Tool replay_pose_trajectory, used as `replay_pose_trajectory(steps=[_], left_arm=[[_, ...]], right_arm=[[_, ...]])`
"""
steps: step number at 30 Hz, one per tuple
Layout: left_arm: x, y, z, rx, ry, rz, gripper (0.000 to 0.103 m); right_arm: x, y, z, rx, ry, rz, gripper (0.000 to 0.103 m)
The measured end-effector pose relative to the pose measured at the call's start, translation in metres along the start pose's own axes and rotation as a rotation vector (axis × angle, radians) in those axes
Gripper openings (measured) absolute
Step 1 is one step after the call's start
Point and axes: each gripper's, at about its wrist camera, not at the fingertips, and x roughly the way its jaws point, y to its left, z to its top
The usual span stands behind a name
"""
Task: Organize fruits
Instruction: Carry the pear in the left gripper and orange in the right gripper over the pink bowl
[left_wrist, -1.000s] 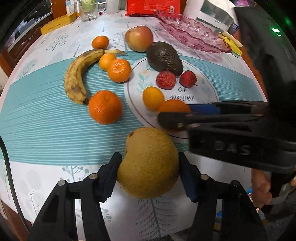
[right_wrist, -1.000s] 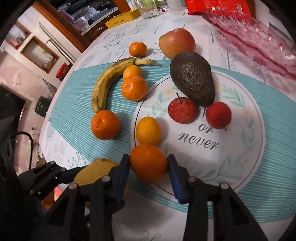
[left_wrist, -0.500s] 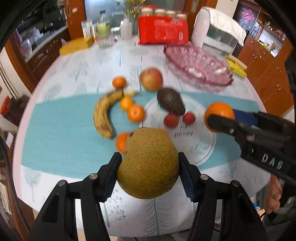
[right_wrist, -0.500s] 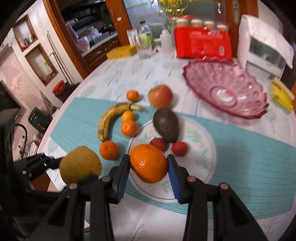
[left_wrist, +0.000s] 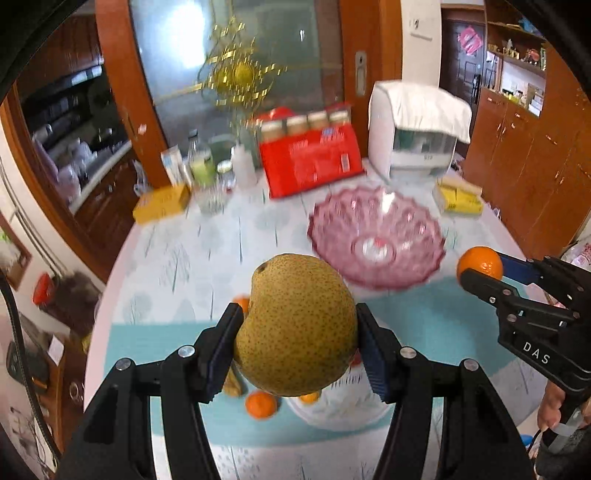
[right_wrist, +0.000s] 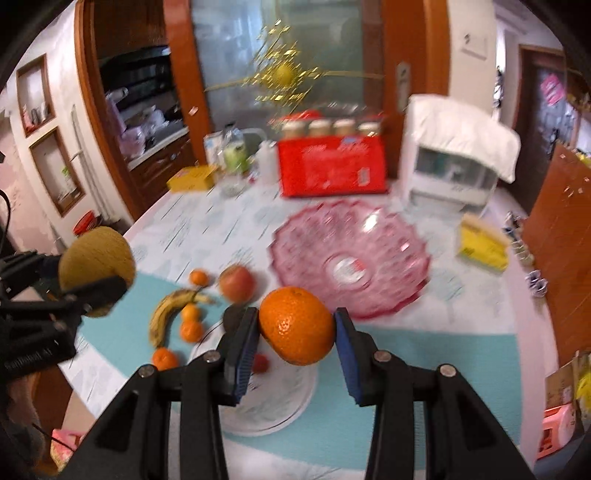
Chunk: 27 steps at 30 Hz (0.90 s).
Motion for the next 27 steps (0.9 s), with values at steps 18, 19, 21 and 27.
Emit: replay_pose_trajectory(steps=[18,19,21,27], left_arm=[[0.107,-0.044,0.097,0.129,-0.010,-0.056,0.059],[0.126,-0.047,0.099,0.130,0.005,-0.067,0.059],[0.166,-0.054,0.100,0.145,0.033,-0.075,0.059],[0.266,-0.080,0.086,0.189,0.145,-0.119,0.059]], right_arm=[[0.099,-0.060,0.053,0.141,0.079,-0.100,0.041],[0.116,-0.064,0.050,0.166,0.107,-0.098,0.041],[0.143,-0.069,0.044,0.200,0.155,-0.104,0.041],[0.212,-0.078,0.017,0.258,0.275,-0.154,0.042]])
